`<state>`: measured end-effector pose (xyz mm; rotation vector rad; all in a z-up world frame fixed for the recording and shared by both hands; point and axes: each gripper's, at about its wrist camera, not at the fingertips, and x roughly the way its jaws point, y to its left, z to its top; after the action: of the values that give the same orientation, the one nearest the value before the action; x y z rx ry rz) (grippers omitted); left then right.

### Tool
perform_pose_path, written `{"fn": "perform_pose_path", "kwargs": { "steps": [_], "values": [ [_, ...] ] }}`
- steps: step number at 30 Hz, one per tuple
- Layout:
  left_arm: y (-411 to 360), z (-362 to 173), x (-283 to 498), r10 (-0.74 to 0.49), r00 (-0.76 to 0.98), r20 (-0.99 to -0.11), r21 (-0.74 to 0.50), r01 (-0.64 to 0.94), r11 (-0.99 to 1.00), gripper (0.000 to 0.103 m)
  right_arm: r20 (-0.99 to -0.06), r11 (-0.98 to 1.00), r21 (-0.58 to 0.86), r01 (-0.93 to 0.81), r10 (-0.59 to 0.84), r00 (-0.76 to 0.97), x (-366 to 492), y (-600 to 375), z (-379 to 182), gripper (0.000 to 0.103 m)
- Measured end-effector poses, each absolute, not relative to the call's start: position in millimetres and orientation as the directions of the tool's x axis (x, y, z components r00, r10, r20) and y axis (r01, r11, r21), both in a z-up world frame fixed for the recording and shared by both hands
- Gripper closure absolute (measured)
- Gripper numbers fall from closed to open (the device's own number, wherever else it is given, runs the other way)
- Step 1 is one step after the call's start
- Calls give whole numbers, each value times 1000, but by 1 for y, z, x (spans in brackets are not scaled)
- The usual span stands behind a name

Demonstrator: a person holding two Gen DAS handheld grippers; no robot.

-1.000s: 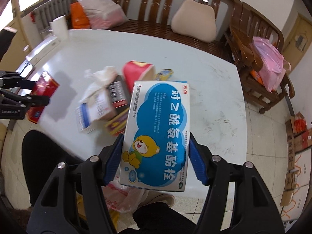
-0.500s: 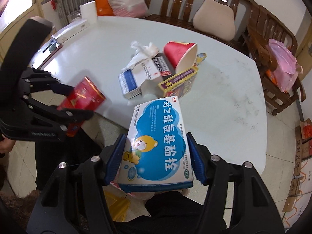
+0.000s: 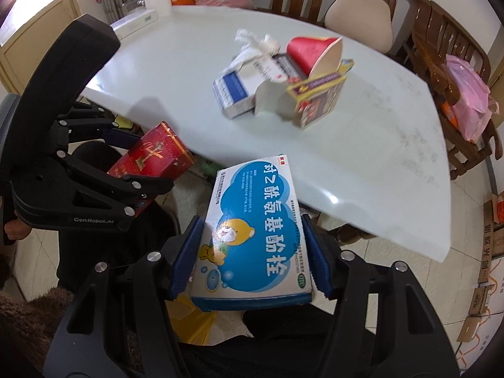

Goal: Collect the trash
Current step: 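Carry the red pack and blue box with both tools over the trash bag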

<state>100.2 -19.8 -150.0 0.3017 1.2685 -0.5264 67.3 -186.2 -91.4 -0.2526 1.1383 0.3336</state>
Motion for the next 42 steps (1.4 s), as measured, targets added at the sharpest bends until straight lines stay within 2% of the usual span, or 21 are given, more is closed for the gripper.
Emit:
{"fn": "perform_pose_path", "kwargs": {
  "steps": [17,42],
  "values": [
    [-40,-257,76,-203,103,-974,-107,582,806,48,-962,934,-13,-357,85,258,51,-184,-199,42],
    [-56,-393,113,-160,-116,-980,-198,551,811,48,-996,951,27,-309,53,77,92,-197,-337,42]
  ]
}}
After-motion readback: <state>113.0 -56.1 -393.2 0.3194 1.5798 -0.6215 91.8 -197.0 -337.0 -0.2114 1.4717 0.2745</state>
